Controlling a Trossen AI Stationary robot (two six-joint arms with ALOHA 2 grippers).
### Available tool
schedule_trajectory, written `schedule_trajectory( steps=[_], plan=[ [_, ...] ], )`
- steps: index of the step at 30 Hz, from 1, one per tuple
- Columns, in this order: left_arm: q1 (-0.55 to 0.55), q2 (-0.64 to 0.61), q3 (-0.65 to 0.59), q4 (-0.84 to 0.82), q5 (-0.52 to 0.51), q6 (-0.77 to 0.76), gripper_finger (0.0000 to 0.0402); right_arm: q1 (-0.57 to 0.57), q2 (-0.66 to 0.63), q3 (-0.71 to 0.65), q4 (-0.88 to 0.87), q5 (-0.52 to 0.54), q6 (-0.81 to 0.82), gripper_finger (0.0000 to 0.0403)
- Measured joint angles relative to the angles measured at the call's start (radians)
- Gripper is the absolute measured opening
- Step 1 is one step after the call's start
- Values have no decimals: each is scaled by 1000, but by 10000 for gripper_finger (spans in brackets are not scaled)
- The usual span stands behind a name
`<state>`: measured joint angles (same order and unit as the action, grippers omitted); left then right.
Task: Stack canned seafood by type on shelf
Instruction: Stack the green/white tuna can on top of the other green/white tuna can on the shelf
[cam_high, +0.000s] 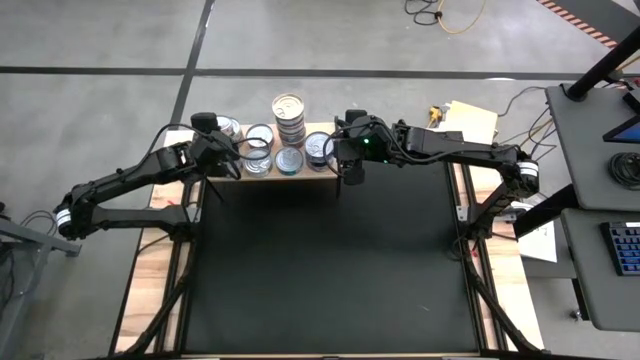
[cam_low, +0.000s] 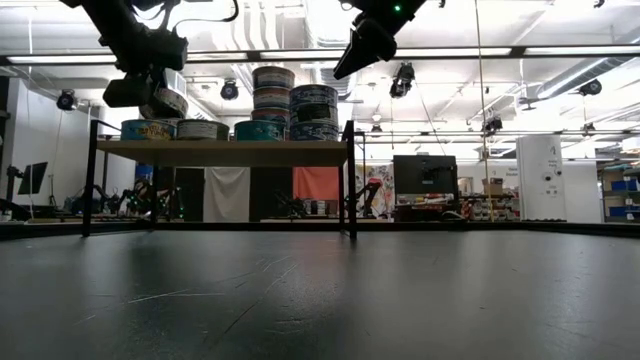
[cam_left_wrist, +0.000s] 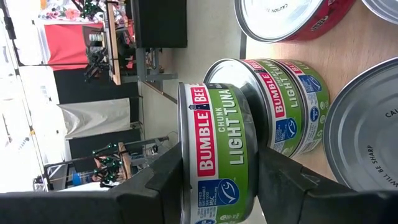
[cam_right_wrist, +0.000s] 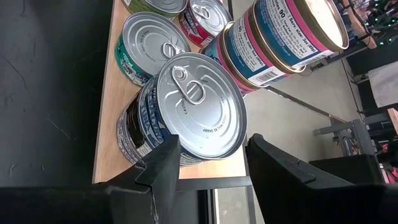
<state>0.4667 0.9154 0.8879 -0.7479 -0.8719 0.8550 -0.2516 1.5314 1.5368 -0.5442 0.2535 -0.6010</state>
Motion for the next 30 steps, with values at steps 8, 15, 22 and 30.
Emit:
schedule_trajectory(
  steps=[8, 15, 22, 30],
  plan=[
    [0, 0, 0, 0, 0, 16, 151, 0, 0, 0, 0, 0, 0, 178],
    [0, 0, 0, 2, 0, 25, 151, 0, 0, 0, 0, 0, 7, 176],
    [0, 0, 0, -4, 0, 24, 151, 0, 0, 0, -2, 0, 7, 165],
    [0, 1, 0, -2, 11, 15, 164, 0, 0, 0, -2, 0, 7, 170]
  ],
)
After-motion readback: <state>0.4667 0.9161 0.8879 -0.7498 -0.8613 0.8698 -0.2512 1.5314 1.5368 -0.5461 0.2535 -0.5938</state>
